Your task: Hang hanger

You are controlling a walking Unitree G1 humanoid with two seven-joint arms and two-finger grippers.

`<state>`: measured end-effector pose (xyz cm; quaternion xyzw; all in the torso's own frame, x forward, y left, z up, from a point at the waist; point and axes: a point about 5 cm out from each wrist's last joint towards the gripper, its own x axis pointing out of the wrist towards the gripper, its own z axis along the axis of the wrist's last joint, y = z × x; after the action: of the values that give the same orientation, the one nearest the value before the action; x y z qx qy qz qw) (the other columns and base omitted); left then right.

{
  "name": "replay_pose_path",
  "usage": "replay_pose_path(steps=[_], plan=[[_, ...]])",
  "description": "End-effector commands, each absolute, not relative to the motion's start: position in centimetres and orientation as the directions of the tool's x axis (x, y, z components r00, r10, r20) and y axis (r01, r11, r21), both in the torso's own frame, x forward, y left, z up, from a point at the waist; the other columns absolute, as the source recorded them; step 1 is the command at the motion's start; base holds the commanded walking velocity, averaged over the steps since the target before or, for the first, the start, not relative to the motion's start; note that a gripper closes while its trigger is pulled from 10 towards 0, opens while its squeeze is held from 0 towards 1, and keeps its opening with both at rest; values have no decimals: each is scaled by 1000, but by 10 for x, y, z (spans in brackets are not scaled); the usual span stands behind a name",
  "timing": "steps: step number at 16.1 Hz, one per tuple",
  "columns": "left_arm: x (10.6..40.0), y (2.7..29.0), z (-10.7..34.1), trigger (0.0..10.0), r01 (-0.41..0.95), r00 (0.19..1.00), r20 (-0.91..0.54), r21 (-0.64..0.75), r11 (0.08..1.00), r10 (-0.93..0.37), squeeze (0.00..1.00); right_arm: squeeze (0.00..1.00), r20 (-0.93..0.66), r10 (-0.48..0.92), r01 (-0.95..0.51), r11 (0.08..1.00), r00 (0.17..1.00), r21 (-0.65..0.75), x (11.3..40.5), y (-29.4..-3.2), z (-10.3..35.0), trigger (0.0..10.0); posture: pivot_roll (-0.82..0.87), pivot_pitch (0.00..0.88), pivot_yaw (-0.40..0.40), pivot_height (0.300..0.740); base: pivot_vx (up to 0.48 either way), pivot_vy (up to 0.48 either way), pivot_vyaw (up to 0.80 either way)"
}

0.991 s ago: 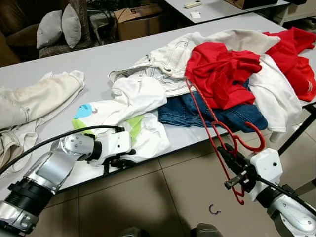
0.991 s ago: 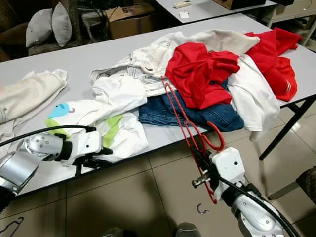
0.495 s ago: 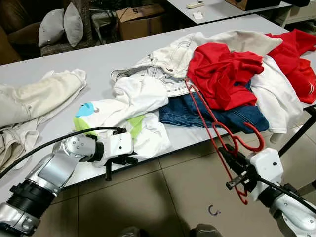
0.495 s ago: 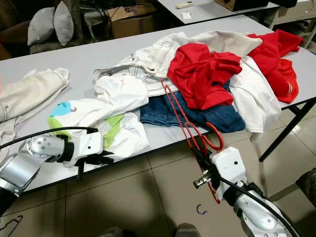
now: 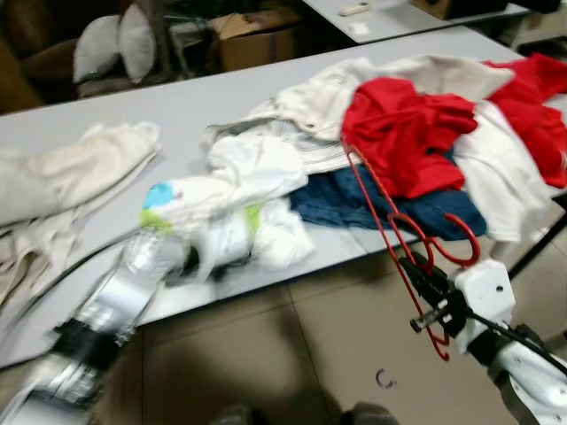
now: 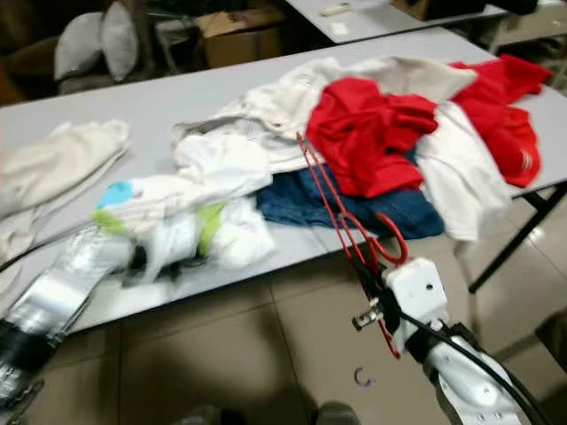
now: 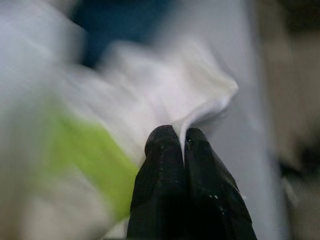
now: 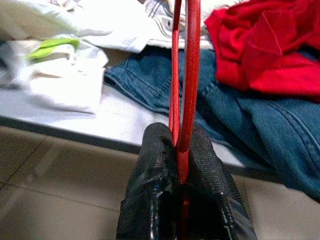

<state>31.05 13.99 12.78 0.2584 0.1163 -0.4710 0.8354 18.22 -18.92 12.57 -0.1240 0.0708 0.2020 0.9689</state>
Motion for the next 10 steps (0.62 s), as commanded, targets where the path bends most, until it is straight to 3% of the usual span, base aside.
replay_pose_path(steps=[1,2,3,4,6,10], plan=[[345,147,177,0,639,754,-169,411,650,-634,0,0,-180,359,-393,895,916,-212,185,-190,126,10000,-168,0,84,740,0,0,0],[361,148,216,0,500,827,56,380,778,-559,0,0,-176,357,-390,896,917,-214,187,-191,127,10000,-169,0,88,740,0,0,0],[366,154,255,0,409,829,274,296,863,-487,0,0,-168,348,-379,900,922,-214,187,-192,128,10000,-170,0,98,740,0,0,0],[365,155,267,0,391,815,310,327,860,-489,0,0,-163,338,-367,906,927,-209,186,-193,128,10000,-169,0,100,740,0,0,0],[359,145,243,0,473,787,158,466,748,-596,0,0,-169,334,-365,908,927,-205,183,-191,126,10000,-169,0,106,740,0,0,0],[350,128,207,0,600,729,14,468,649,-684,0,0,-172,319,-351,915,932,-200,181,-192,125,10000,-177,0,111,740,0,0,0]])
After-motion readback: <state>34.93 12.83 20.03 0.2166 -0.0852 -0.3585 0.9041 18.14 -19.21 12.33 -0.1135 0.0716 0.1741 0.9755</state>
